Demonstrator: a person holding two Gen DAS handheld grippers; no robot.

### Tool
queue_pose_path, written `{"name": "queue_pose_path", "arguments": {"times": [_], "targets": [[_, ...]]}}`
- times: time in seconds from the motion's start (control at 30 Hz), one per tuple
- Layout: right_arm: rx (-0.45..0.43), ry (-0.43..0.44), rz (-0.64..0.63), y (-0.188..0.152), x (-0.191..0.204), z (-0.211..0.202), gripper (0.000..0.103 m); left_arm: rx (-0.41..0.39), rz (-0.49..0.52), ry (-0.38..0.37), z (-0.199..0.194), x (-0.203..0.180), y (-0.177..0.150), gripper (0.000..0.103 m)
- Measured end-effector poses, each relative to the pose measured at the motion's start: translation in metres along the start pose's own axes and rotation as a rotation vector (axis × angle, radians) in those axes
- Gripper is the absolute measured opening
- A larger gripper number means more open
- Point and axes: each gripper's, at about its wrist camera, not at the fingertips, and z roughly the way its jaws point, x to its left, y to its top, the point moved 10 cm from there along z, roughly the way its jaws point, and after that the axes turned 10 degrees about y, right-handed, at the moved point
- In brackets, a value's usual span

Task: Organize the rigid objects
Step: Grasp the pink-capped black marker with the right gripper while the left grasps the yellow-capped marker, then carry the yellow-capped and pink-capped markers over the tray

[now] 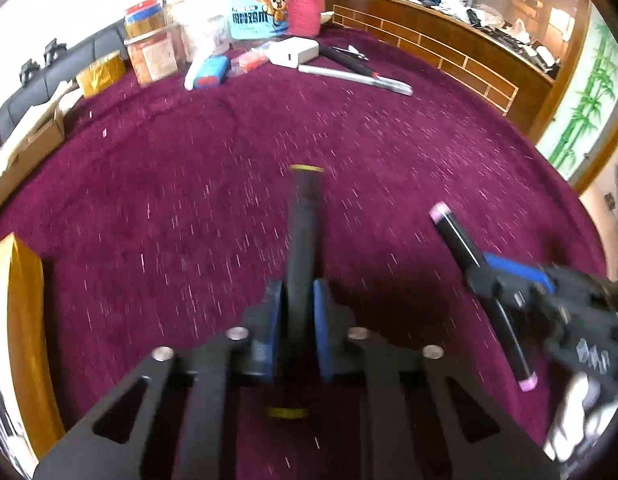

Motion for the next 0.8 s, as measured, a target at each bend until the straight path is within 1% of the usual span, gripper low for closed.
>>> {"name": "queue_pose_path", "arguments": {"times": [0.1, 0.17, 0.23, 0.27, 0.3, 0.33, 0.37, 0.4, 0.43, 0.47, 0.53, 0.6, 0.7, 0.77, 0.8], "targets": [[-0.002, 0.008, 0.006, 0.0, 0.0, 0.0, 0.014, 0.011, -0.026, -0.021, -0.012, -0.001, -0.017, 0.012], [-0.003, 0.007, 0.007, -0.001, 0.0, 0.0, 0.014, 0.012, -0.033, -0.01, -0.013, -0.003, -0.019, 0.012], [-0.002, 0.007, 0.007, -0.001, 0.0, 0.0, 0.014, 0.009, -0.038, -0.009, -0.003, -0.007, -0.008, 0.022], [-0.002, 0.007, 0.008, -0.001, 0.0, -0.001, 0.014, 0.003, -0.04, -0.015, -0.001, -0.01, -0.004, 0.037], [-0.003, 0.009, 0.01, -0.001, -0.001, -0.001, 0.014, -0.009, -0.033, -0.02, 0.002, -0.015, -0.001, 0.048], [-0.003, 0.011, 0.011, -0.001, -0.001, -0.001, 0.014, -0.024, -0.014, -0.001, 0.004, -0.019, 0.001, 0.049], [-0.002, 0.012, 0.012, -0.001, -0.001, -0.001, 0.014, -0.058, 0.022, 0.04, 0.004, -0.024, 0.002, 0.049], [-0.002, 0.015, 0.013, -0.001, -0.001, -0.001, 0.014, -0.073, 0.025, 0.036, 0.003, -0.024, 0.002, 0.039], [-0.002, 0.016, 0.014, -0.001, -0.001, -0.002, 0.014, -0.079, 0.015, 0.011, 0.001, -0.025, 0.0, 0.03], [-0.001, 0.018, 0.014, -0.001, -0.002, -0.002, 0.014, -0.078, 0.002, -0.01, -0.002, -0.024, -0.002, 0.012], [0.002, 0.015, 0.01, 0.0, -0.001, -0.002, 0.014, -0.077, -0.042, -0.058, -0.013, -0.019, -0.01, 0.012], [0.008, -0.007, -0.008, 0.0, 0.0, -0.001, 0.014, -0.105, -0.082, -0.067, -0.027, -0.009, -0.017, 0.012], [0.023, -0.054, -0.061, -0.001, 0.006, 0.001, 0.014, -0.138, -0.175, -0.13, -0.051, 0.006, -0.027, 0.012], [0.027, -0.021, -0.076, -0.002, 0.012, 0.001, 0.013, -0.166, -0.238, -0.185, -0.069, 0.016, -0.034, 0.012], [0.022, -0.01, -0.087, -0.003, 0.015, -0.001, 0.013, -0.188, -0.284, -0.235, -0.081, 0.023, -0.038, 0.012]]}}
